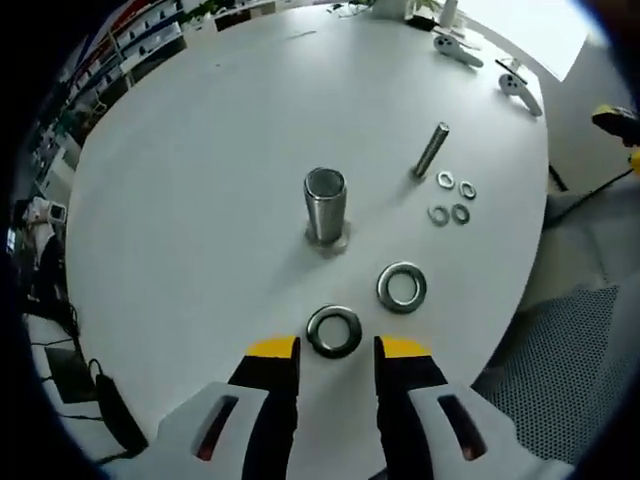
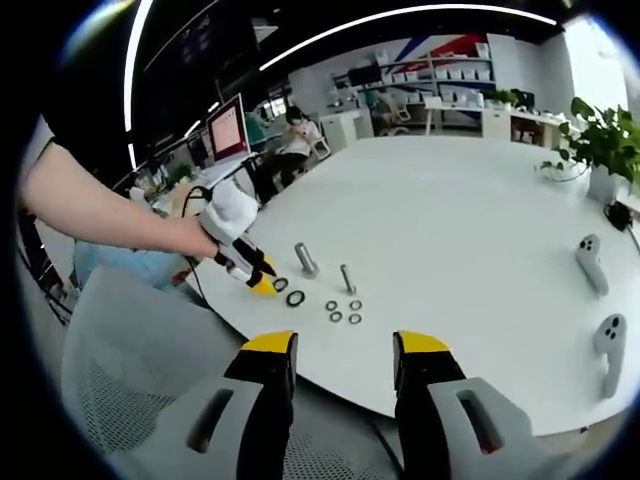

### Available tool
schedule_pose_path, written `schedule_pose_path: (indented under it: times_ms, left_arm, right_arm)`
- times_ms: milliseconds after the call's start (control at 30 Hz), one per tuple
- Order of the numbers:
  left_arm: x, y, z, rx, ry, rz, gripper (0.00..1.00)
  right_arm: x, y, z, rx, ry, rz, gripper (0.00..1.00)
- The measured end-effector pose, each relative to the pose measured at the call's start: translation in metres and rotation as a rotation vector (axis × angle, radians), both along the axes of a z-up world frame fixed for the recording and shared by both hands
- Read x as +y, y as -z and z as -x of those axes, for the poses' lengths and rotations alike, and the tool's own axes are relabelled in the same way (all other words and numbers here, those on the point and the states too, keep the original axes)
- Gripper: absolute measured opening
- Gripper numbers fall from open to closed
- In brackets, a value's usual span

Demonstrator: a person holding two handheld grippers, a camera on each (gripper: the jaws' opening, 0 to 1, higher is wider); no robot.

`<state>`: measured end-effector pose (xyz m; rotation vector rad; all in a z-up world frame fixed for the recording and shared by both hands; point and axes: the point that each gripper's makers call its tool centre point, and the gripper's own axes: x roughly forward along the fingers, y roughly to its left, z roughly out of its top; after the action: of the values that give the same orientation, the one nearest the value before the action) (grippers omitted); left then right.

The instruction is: Place the washer onto the threaded stud by aligning its center hole with the stud, sliding it down to the base, and recovering from edge contact or off-axis alignment until the washer reaches the visible bottom stop.

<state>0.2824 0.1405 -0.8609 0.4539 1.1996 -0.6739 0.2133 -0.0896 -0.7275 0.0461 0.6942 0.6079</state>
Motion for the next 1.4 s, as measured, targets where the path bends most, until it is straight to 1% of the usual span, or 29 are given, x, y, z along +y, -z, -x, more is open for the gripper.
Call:
schedule_pose_path:
  times_ms: [67,133,167,200,233,300,367,500,633,733,867,1033,1233,1400]
  left_arm:
    - [0.000,0.004,0.003,0.019,0.013,-0.013,0.29]
    - [0.000,0.007,0.006,0.026,0.043,-0.037,0.30]
    - [0.002,0.007,0.001,-0.006,0.095,-0.066,0.30]
    - [0.001,0.008,0.003,0.009,0.088,-0.070,0.29]
    - [-0.002,0.008,0.000,0.014,0.072,-0.057,0.29]
    - [-0.003,0.007,0.000,0.022,0.072,-0.056,0.30]
    - [-0.003,0.008,0.001,0.037,0.095,-0.073,0.30]
    - [-0.003,0.009,-0.001,0.064,0.102,-0.102,0.31]
    - [0.002,0.016,-0.007,0.089,0.113,-0.128,0.31]
    - [0.003,0.016,-0.008,0.110,0.121,-0.146,0.30]
    - [0.005,0.017,-0.010,0.124,0.105,-0.161,0.28]
    - [0.008,0.018,-0.013,0.117,0.097,-0.150,0.23]
    - [0.006,0.017,-0.012,0.119,0.123,-0.161,0.22]
    - [0.004,0.018,-0.012,0.136,0.169,-0.195,0.22]
  right_arm:
    - [0.000,0.000,0.000,-0.001,0.002,-0.002,0.40]
    - [0.000,0.000,-0.001,-0.002,0.002,-0.004,0.40]
    - [0.000,-0.001,-0.001,-0.003,0.002,-0.006,0.40]
    - [0.000,-0.001,-0.001,-0.004,0.003,-0.007,0.40]
    - [0.000,-0.002,-0.001,-0.006,0.004,-0.009,0.40]
    - [0.000,-0.002,-0.001,-0.005,0.005,-0.011,0.40]
    - [0.000,-0.002,-0.001,-0.006,0.005,-0.012,0.40]
    - [0.000,-0.002,-0.001,-0.007,0.004,-0.014,0.39]
    - [0.000,-0.002,-0.001,-0.009,0.004,-0.017,0.39]
    - [0.000,-0.003,-0.001,-0.009,0.006,-0.018,0.39]
    - [0.001,-0.003,-0.001,-0.009,0.004,-0.020,0.39]
    - [0.001,-0.003,-0.002,-0.008,0.007,-0.022,0.38]
    - [0.000,-0.002,-0.001,-0.004,0.009,-0.020,0.37]
    - [0.000,-0.002,-0.001,-0.003,0.008,-0.018,0.37]
